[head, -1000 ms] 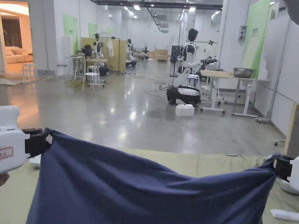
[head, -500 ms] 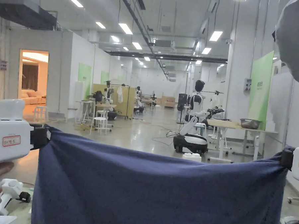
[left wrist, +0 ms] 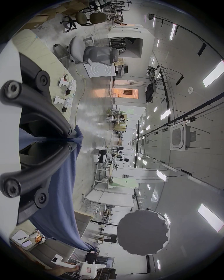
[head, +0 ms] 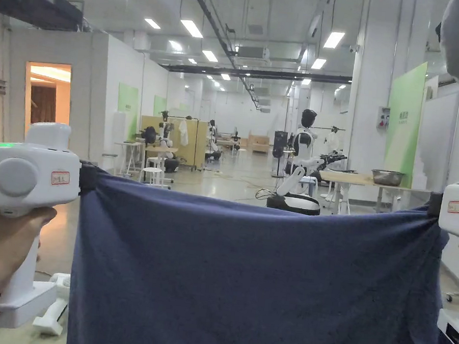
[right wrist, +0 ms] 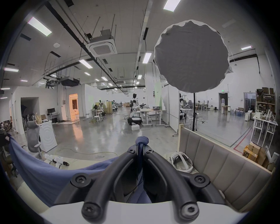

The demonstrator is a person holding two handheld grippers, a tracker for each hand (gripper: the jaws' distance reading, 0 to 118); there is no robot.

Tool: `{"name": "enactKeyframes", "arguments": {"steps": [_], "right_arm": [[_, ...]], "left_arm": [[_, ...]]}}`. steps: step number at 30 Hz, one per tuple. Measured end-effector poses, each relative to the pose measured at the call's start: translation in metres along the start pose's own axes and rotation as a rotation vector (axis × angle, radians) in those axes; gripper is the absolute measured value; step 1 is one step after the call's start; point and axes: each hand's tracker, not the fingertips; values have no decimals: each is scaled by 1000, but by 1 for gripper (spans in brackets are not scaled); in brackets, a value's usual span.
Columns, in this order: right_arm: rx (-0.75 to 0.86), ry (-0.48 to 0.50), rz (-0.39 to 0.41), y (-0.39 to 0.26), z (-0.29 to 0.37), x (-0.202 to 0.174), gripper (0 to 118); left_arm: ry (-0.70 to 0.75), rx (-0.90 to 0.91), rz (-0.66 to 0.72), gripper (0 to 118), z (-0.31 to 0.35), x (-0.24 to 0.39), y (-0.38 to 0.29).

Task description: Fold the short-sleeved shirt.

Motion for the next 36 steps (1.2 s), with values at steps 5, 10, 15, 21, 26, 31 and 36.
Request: {"name": "enactKeyframes", "arguments": {"steps": [5, 10, 15, 21, 26, 31, 36], "right_arm": [[-18, 7, -10, -11, -40, -14, 6], [-15, -16, 51, -14, -74, -29, 6], [-6, -32, 85, -15, -106, -44, 6], [-34, -49, 99, -34, -131, -56, 6], [-87, 3, 80, -88, -113, -40, 6], [-148, 59, 23, -150, -50, -11, 6], [-190, 106, 17, -210, 35, 19, 6]], "left_arm": [[17, -16, -1, 6, -13, 32, -27], [52, -16, -44, 6, -64, 11, -24], [67, -27, -69, 6, -103, 12, -22], [64, -45, -50, 6, -136, 11, -40], [22, -113, -68, 6, -144, -11, -95], [-55, -186, 13, 6, -92, -23, -158], [-81, -236, 40, 6, -6, -35, -232]]}}
